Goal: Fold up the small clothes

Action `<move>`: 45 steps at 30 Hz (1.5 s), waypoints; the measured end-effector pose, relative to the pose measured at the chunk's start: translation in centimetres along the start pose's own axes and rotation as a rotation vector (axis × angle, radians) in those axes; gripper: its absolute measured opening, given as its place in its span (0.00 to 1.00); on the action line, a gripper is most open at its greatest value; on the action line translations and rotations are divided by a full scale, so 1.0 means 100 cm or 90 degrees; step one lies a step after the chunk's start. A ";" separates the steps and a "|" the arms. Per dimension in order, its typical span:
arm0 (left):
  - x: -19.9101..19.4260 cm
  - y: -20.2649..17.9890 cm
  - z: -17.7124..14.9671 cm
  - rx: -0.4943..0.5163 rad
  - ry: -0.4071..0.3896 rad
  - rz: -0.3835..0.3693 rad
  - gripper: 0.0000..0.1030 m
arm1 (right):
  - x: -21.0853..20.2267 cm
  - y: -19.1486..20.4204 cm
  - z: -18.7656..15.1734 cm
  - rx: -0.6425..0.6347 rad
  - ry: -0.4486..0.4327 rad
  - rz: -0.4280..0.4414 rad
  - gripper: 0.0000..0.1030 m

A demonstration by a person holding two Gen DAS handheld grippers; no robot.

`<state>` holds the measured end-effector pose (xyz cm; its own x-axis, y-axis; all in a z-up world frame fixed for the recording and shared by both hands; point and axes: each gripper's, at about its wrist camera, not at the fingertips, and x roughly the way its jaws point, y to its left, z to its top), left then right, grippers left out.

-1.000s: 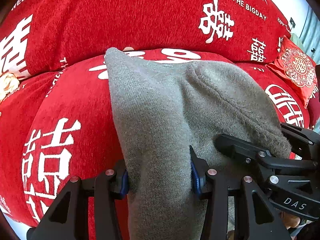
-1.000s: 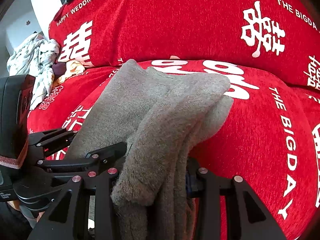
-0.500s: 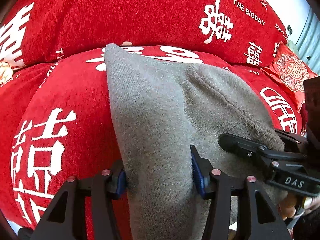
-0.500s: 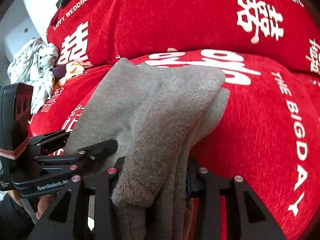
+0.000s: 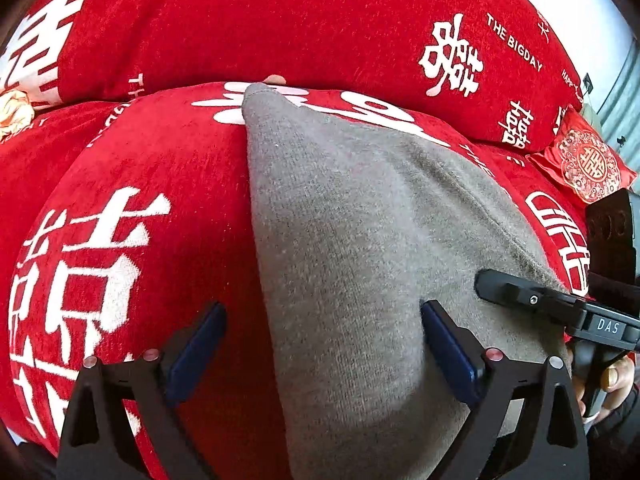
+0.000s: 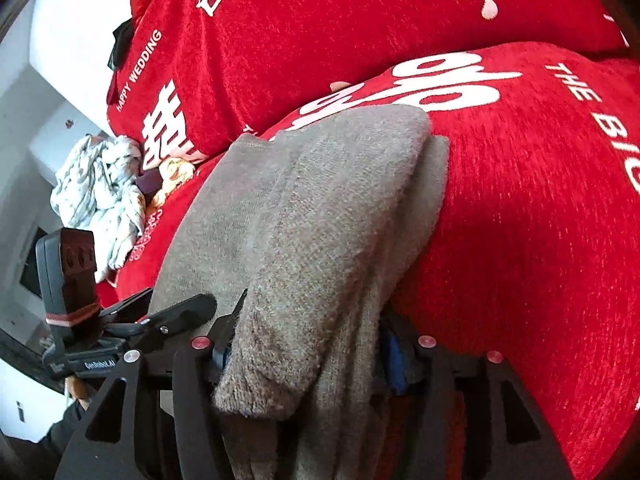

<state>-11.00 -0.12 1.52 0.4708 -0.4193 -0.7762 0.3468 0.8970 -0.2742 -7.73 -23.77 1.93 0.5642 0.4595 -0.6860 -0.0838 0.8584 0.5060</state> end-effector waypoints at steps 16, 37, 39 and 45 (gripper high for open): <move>0.011 0.004 0.069 0.016 0.000 0.168 0.94 | 0.004 0.058 0.057 -0.178 -0.018 -0.118 0.64; -0.030 -0.023 0.010 0.051 -0.005 0.202 0.95 | -0.041 0.103 -0.046 -0.352 -0.013 -0.083 0.64; -0.029 -0.025 0.002 0.057 -0.006 0.210 0.95 | -0.031 0.092 -0.056 -0.340 0.008 -0.106 0.64; -0.025 -0.024 -0.008 0.055 -0.011 0.211 0.95 | -0.028 0.073 -0.072 -0.317 0.002 -0.103 0.63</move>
<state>-13.66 -1.12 3.71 0.5830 -0.1094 -0.8051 0.2389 0.9702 0.0412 -15.81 -17.15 3.78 0.5997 0.3116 -0.7371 -0.3762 0.9227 0.0840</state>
